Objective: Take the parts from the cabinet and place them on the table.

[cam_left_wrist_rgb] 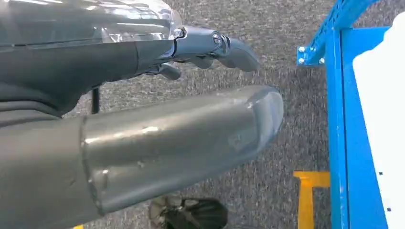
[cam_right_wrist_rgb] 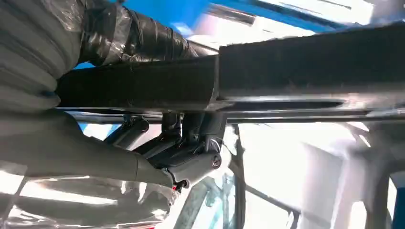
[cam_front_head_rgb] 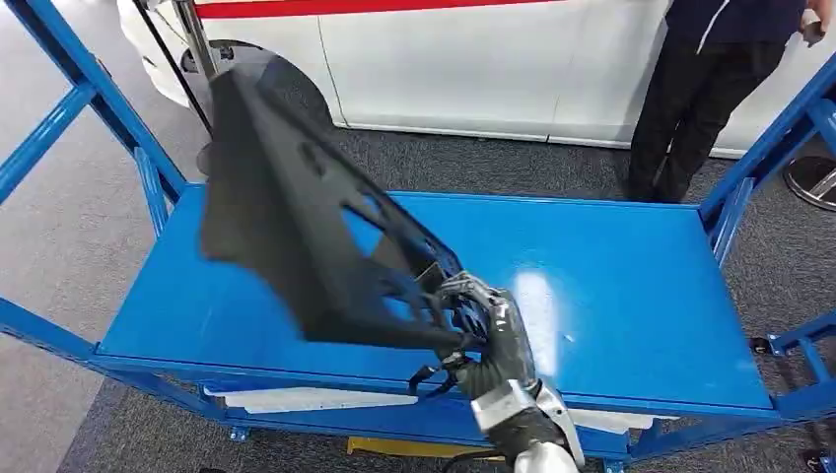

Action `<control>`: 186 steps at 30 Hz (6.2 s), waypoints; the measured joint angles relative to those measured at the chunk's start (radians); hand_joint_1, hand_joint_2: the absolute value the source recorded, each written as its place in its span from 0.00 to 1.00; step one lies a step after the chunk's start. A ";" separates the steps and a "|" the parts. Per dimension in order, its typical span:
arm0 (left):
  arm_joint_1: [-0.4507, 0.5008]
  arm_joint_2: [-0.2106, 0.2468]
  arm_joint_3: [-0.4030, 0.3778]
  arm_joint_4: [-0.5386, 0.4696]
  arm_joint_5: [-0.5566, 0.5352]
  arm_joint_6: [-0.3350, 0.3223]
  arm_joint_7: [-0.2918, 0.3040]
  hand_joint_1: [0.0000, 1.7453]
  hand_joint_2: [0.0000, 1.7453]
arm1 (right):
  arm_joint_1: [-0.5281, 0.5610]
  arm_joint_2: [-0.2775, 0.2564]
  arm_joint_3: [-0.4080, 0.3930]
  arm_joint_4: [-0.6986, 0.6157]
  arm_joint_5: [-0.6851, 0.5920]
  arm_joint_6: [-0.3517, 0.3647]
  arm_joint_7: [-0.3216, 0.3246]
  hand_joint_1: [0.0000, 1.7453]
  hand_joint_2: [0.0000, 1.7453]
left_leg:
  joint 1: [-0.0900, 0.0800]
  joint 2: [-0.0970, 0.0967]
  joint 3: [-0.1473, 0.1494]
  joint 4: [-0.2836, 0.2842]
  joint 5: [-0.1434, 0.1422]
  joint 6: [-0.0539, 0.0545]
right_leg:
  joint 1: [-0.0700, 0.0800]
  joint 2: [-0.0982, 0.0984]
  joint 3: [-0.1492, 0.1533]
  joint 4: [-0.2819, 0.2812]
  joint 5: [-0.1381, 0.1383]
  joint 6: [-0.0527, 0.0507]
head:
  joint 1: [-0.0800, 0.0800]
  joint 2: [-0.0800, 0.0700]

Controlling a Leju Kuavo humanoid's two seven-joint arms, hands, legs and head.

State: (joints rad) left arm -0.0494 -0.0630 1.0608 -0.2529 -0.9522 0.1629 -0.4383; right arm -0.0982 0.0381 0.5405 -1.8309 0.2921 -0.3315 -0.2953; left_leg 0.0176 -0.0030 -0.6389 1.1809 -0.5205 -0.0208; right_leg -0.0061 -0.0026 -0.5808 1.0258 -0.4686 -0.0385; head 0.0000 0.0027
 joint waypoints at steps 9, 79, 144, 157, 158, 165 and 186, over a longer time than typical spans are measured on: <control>-0.005 -0.010 0.021 0.000 0.000 -0.006 -0.006 0.00 0.00 | 0.058 0.000 -0.031 -0.152 -0.035 -0.010 -0.032 1.00 1.00 | 0.001 0.001 0.088 -0.190 0.059 0.049 | 0.003 0.006 -0.026 0.071 -0.057 0.042 | 0.001 0.000; -0.015 -0.025 0.139 -0.001 0.002 -0.040 0.023 0.00 0.00 | 0.348 -0.011 -0.120 -0.157 -0.252 0.227 -0.212 1.00 1.00 | -0.015 0.013 0.022 -0.160 0.098 0.044 | -0.002 0.003 0.109 0.010 -0.083 0.046 | 0.001 0.000; 0.025 -0.124 0.172 -0.096 -0.108 -0.113 0.042 0.00 0.00 | 0.603 0.128 -0.411 -0.201 -0.440 0.404 -0.269 1.00 1.00 | -0.006 0.125 0.147 -0.189 0.012 0.010 | -0.004 -0.029 0.019 0.008 -0.032 0.024 | 0.000 0.000; 0.036 -0.131 0.179 -0.120 -0.119 -0.114 0.048 0.00 0.00 | 0.613 0.184 -0.449 -0.216 -0.396 0.407 -0.260 1.00 1.00 | -0.010 -0.090 0.137 -0.182 0.005 0.038 | -0.008 0.119 -0.011 0.015 -0.005 0.019 | -0.001 0.000; 0.034 -0.132 0.179 -0.121 -0.124 -0.114 0.053 0.00 0.00 | 0.617 0.186 -0.454 -0.219 -0.380 0.407 -0.258 1.00 1.00 | -0.012 -0.082 0.139 -0.183 0.005 0.038 | -0.012 0.132 -0.015 0.011 0.000 0.027 | -0.001 0.000; 0.038 -0.146 0.180 -0.143 -0.160 -0.132 0.058 0.00 0.00 | 0.626 0.214 -0.520 -0.251 -0.336 0.502 -0.262 1.00 1.00 | -0.003 0.030 0.145 -0.218 0.027 0.052 | -0.008 0.012 -0.146 0.284 -0.143 0.056 | 0.000 0.000; 0.023 -0.166 0.193 -0.146 -0.221 -0.095 0.043 0.00 0.00 | 0.608 0.294 -0.744 -0.293 -0.343 0.637 -0.300 1.00 1.00 | 0.000 -0.087 0.125 -0.164 0.005 0.029 | 0.004 0.101 0.003 0.004 -0.010 0.009 | 0.001 0.000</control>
State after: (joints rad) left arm -0.0263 -0.2293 1.2543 -0.3994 -1.1734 0.0675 -0.3956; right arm 0.5102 0.3323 -0.2037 -2.1237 -0.0511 0.3056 -0.5955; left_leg 0.0172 -0.0899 -0.5136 1.0172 -0.5158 0.0080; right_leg -0.0022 0.0980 -0.5777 1.0299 -0.4783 -0.0300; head 0.0008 0.0027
